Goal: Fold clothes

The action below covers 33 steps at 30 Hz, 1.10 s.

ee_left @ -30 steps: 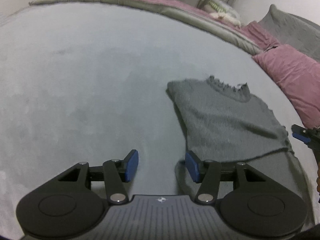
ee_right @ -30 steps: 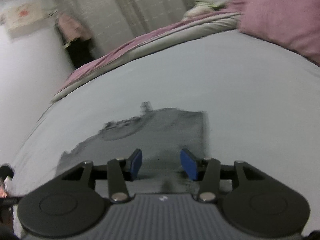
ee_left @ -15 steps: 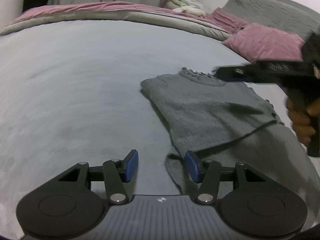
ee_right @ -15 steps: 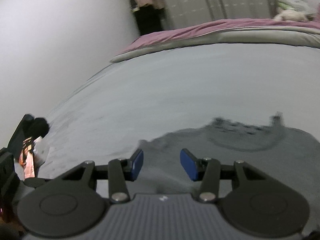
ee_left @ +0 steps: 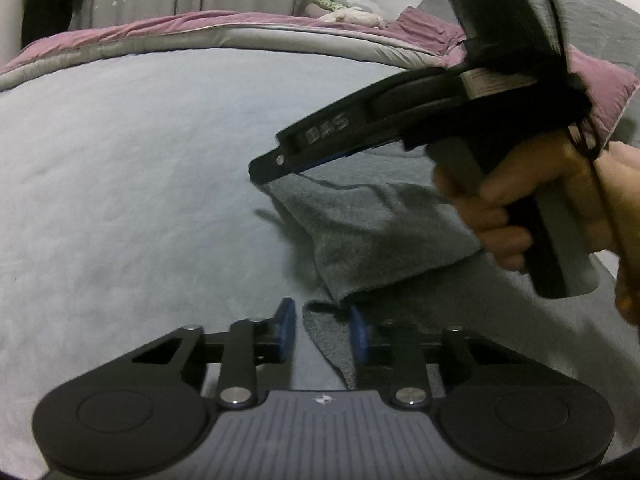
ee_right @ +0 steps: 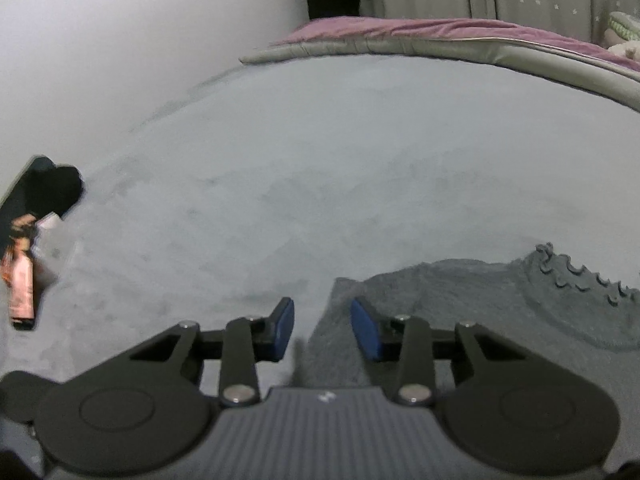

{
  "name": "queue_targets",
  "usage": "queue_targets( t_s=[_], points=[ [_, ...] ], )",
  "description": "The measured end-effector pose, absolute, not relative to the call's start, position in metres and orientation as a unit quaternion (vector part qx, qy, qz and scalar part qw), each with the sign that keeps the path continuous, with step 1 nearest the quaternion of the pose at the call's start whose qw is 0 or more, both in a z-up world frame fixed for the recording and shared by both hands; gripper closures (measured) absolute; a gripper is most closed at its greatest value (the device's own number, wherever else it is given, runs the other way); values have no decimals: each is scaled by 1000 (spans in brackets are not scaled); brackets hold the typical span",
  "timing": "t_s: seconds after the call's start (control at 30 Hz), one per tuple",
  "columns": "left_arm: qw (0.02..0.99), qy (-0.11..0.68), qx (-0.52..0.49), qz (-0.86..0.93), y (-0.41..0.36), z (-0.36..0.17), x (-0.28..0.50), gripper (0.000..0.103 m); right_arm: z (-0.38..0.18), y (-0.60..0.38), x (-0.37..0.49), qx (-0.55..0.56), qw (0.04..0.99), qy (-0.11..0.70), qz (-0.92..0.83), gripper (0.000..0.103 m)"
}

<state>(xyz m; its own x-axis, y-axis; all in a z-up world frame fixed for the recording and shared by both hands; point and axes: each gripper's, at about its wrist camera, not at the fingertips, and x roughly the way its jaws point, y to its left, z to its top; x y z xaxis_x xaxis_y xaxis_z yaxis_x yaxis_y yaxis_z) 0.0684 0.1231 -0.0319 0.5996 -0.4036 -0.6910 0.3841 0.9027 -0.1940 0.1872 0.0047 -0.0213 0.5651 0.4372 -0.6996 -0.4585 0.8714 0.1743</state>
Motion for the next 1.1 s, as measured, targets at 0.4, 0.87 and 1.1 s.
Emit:
queue_targets(
  t_s=[0.4,0.87,1.1],
  points=[
    [874,430,-111,-197,143,-35,75,100,-22,9,189,-21,921,338,193,96],
    [864,445,-118,-204,145,-26,75,101,-53,17,194,-7,932,320,171,90],
    [868,413,-201,-189,169,-19,81,83,-26,-22,190,88,923,320,197,55]
  ],
)
